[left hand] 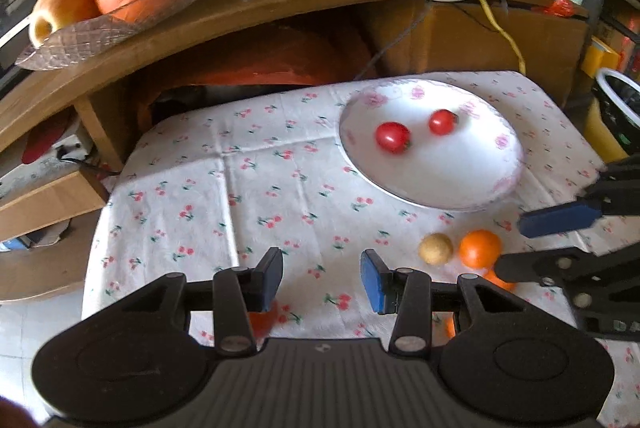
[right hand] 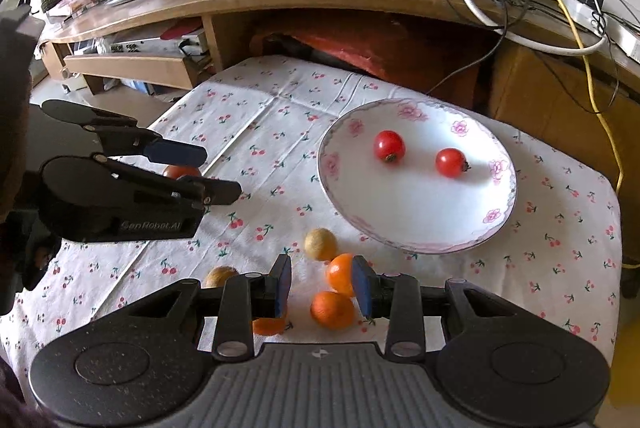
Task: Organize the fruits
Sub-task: 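Withdraw both grippers from the bowl toward the remaining fruits, then grasp a tan round fruit with the left gripper while the right grasps a tangerine, then carry the tan fruit and the tangerine over the white bowl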
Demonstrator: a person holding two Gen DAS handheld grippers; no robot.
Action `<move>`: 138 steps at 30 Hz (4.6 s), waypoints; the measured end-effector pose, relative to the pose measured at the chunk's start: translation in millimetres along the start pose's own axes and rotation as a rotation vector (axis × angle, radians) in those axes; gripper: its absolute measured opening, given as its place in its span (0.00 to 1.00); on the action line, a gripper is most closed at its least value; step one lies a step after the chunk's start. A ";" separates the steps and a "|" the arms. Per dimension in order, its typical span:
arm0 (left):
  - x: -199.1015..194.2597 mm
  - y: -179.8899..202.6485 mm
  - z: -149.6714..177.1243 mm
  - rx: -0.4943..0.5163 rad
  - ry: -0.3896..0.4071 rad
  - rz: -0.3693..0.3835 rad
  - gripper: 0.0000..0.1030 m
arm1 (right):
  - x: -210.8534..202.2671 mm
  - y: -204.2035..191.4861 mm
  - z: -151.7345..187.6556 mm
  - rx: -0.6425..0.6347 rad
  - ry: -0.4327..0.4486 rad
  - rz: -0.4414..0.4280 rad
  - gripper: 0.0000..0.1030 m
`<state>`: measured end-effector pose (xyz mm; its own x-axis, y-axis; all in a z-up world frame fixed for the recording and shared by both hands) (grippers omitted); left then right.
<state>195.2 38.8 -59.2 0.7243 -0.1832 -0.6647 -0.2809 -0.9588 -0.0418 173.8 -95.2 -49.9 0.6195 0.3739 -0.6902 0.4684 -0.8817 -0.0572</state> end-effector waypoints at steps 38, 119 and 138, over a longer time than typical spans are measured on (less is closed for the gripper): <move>-3.7 49.8 51.6 0.182 -0.133 0.223 0.49 | 10.6 -14.3 44.4 0.008 -0.156 -0.068 0.23; 1.8 76.3 -26.6 0.250 0.041 0.077 0.34 | -17.6 31.5 -6.5 -0.009 0.014 0.105 0.23; 27.8 73.8 -50.9 0.211 0.046 0.059 0.34 | -4.1 58.2 -20.4 0.037 0.034 0.144 0.24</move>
<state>226.6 -48.1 -42.9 0.7294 -0.2522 -0.6358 -0.4456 -0.8805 -0.1619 211.4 -142.1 -35.7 0.6997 0.2518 -0.6686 0.3498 -0.9367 0.0133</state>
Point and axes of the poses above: each gripper's, at about its wrist camera, not at the fingertips, and x roughly the way its jaws point, y to its right, z to its underside, the point moved 6 cm from there along x, roughly the way its jaws point, and after that the axes turned 10 degrees about y, right-handed, at the moved point
